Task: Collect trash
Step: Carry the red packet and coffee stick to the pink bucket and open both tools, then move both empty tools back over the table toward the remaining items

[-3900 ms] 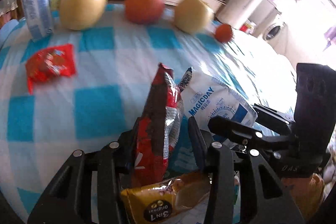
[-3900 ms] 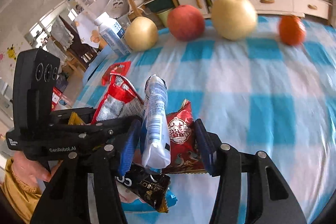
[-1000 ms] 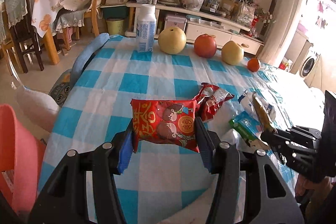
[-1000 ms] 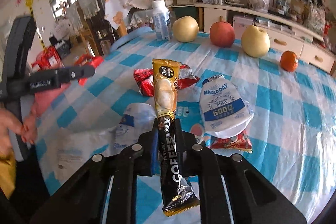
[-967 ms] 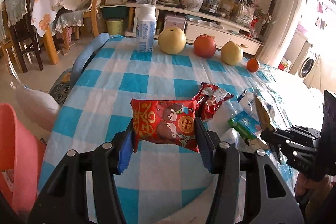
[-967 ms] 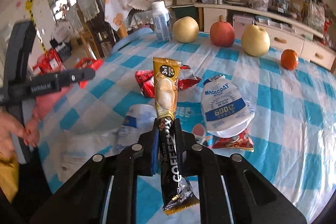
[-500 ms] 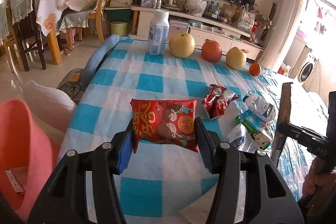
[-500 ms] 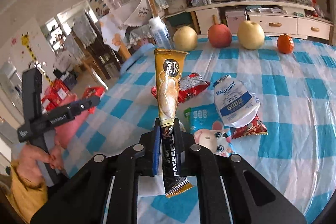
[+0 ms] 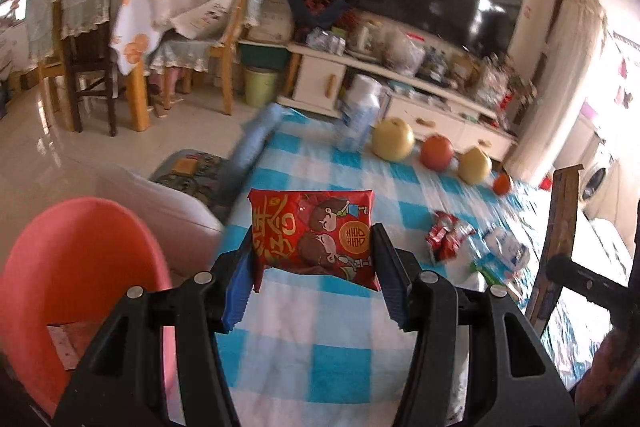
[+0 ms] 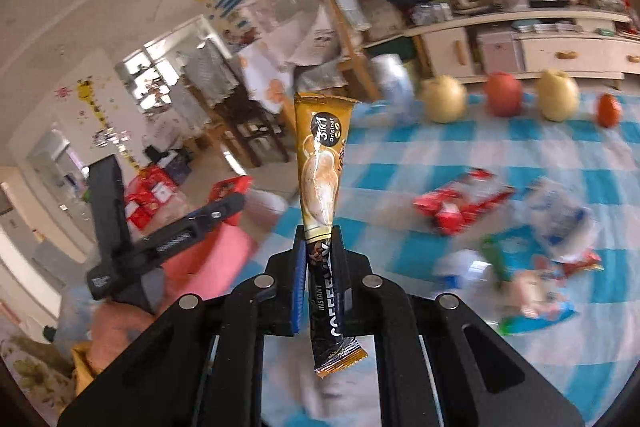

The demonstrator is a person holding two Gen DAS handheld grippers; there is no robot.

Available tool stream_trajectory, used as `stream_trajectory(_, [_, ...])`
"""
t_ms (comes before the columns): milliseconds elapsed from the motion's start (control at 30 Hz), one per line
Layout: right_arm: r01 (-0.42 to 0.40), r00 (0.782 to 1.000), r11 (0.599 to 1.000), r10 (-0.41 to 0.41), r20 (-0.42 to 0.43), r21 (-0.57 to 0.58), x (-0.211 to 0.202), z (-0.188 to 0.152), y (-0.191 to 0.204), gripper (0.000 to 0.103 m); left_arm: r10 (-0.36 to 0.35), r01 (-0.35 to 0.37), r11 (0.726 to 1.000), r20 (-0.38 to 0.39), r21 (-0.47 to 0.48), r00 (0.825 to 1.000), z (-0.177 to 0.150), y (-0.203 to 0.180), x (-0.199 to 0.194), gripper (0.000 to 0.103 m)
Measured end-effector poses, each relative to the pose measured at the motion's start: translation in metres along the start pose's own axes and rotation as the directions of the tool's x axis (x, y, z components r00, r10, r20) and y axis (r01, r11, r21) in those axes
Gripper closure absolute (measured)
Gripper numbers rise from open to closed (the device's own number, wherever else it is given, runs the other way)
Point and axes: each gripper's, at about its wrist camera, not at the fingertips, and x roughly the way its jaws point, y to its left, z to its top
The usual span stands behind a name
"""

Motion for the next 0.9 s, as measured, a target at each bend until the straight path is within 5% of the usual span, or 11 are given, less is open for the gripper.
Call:
stream_trajectory(233, [-0.116,0.993,0.991,0.114,-0.026,-0.072,0.044,0.020,0.081,0.091,0.122,-0.112,0.985,0.067,-0.133,0.990,0.012,0.071,-0.030,0.047])
stream_trajectory(467, [-0.205,0.977,0.973,0.197,-0.080,-0.102,0.108,0.026,0.146,0.091,0.232,-0.205,0.935,0.062,-0.289,0.971,0.011,0.142,-0.049,0.047])
stream_trajectory(767, [-0.239,0.958,0.966,0.218,-0.188,-0.095,0.195,0.013,0.194,0.088,0.257,-0.234,0.885,0.004,-0.402,0.966,0.003,0.192,-0.050,0.039])
stream_trajectory(900, [-0.200,0.959,0.978,0.185,-0.214,-0.054,0.213,0.004,0.186,0.061,0.290,-0.278,0.861,-0.039,-0.425,0.956,0.001,0.201,-0.042,0.022])
